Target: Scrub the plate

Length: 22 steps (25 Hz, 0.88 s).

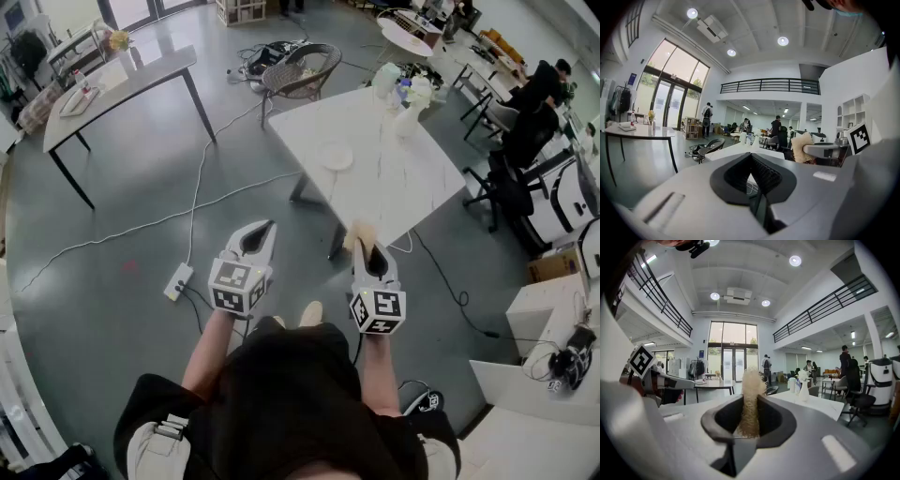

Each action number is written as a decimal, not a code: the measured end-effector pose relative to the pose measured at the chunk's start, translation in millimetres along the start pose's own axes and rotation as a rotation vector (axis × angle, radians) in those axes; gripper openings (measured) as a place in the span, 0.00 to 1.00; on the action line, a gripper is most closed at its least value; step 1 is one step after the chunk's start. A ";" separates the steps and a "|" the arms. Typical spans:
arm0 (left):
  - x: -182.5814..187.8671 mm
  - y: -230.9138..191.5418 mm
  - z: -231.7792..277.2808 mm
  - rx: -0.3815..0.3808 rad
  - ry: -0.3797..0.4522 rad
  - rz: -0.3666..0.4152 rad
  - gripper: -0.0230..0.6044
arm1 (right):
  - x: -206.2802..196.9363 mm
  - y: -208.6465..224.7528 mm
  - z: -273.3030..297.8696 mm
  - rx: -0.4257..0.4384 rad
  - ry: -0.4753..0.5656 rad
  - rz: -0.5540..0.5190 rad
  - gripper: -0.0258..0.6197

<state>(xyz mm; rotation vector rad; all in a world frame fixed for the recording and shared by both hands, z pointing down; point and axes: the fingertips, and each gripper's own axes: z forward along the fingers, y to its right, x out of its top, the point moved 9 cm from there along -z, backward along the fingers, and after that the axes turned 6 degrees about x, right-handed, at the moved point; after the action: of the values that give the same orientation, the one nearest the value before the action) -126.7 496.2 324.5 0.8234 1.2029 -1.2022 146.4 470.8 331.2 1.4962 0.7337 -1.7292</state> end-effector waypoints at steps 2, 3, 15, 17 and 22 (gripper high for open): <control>1.3 -4.2 3.6 -0.001 0.001 -0.001 0.05 | 0.6 -0.8 5.6 0.002 0.001 0.001 0.15; 1.9 -6.1 5.1 -0.002 0.002 0.000 0.05 | 0.8 -1.3 7.9 0.002 0.003 0.001 0.15; 0.3 -34.6 1.9 0.033 0.003 -0.010 0.05 | -3.9 -15.5 30.7 0.037 -0.013 0.011 0.15; -0.3 -37.6 2.4 0.042 -0.001 -0.017 0.05 | -4.7 -16.5 35.3 0.044 -0.024 0.010 0.15; 0.0 -44.5 16.3 0.045 -0.013 -0.019 0.05 | -3.8 -12.6 55.7 0.060 -0.026 0.014 0.15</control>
<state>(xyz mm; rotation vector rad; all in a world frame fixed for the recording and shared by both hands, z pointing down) -165.9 471.0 333.4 0.8378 1.1788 -1.2525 104.4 433.9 343.5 1.5127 0.6616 -1.7716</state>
